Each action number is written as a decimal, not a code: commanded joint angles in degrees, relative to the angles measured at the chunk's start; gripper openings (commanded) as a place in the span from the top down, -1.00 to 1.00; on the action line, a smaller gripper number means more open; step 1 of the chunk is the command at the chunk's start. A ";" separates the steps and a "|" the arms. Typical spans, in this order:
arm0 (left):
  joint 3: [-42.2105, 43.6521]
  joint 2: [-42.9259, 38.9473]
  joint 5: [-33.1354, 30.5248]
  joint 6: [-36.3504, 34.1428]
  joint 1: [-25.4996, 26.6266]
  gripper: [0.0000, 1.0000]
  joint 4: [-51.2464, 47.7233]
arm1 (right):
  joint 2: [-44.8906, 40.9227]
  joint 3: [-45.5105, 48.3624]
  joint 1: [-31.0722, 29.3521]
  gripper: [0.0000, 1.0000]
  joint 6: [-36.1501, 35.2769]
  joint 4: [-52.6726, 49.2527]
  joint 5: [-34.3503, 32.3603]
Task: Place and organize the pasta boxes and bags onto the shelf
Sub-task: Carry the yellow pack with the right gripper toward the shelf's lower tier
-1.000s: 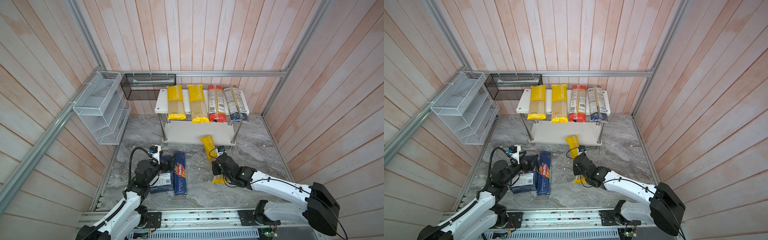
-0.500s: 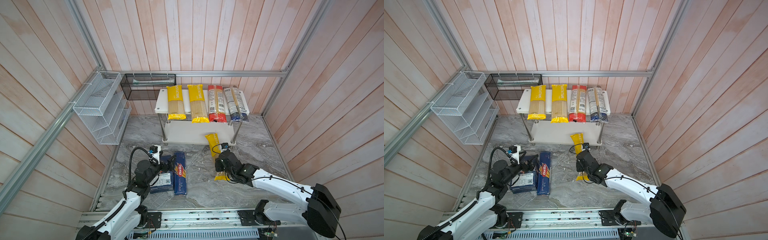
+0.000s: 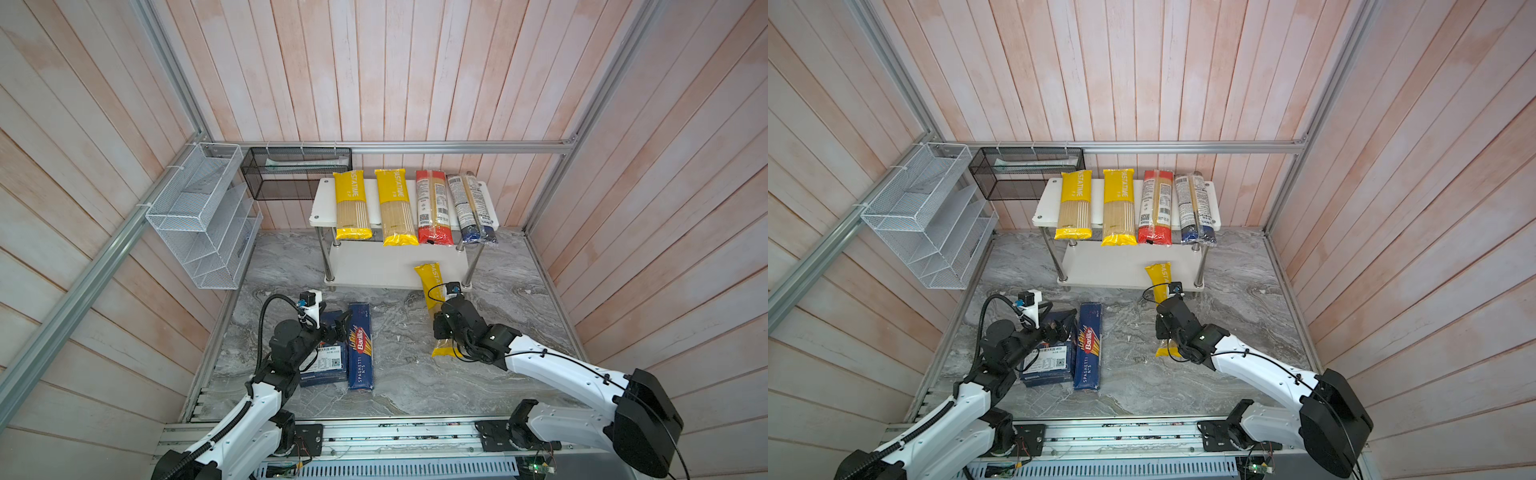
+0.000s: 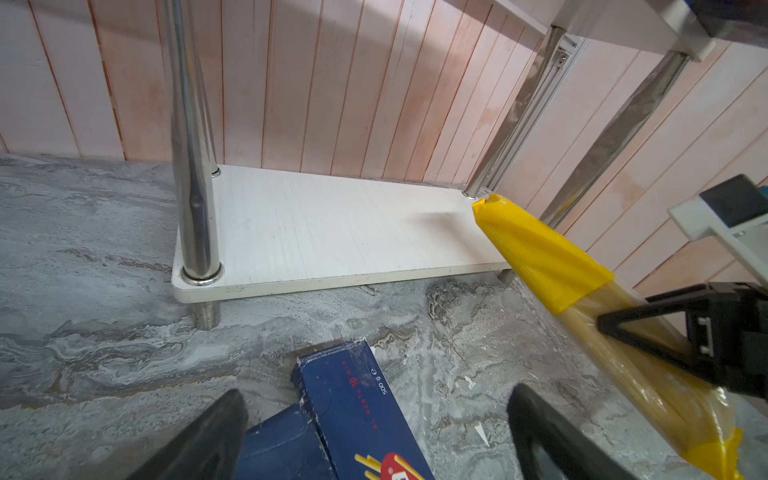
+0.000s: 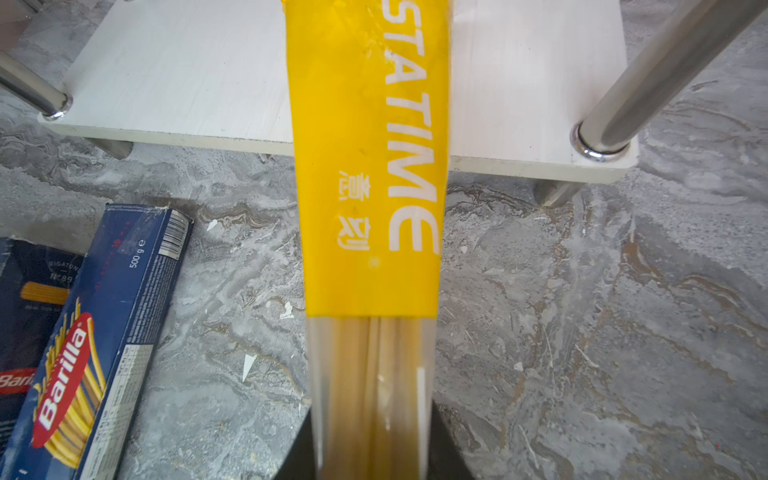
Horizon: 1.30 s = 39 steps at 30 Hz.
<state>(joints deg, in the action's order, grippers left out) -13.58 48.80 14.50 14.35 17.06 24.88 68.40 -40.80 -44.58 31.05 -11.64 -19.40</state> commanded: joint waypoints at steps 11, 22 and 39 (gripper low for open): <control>-0.85 1.18 -0.30 -0.96 0.16 -0.99 0.69 | -0.51 -5.69 5.33 0.71 -3.04 4.94 -1.47; -0.57 0.55 -0.48 -1.11 0.17 -1.00 0.78 | 2.75 -6.93 9.93 0.71 -6.25 6.86 0.18; -0.57 0.42 -0.59 -1.14 0.12 -1.00 0.62 | 10.19 -11.33 15.63 0.71 -9.50 13.40 1.79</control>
<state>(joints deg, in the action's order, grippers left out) -13.58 49.80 14.48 14.15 17.06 24.91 78.43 -48.29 -29.65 22.50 -6.55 -16.58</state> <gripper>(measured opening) 0.998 0.240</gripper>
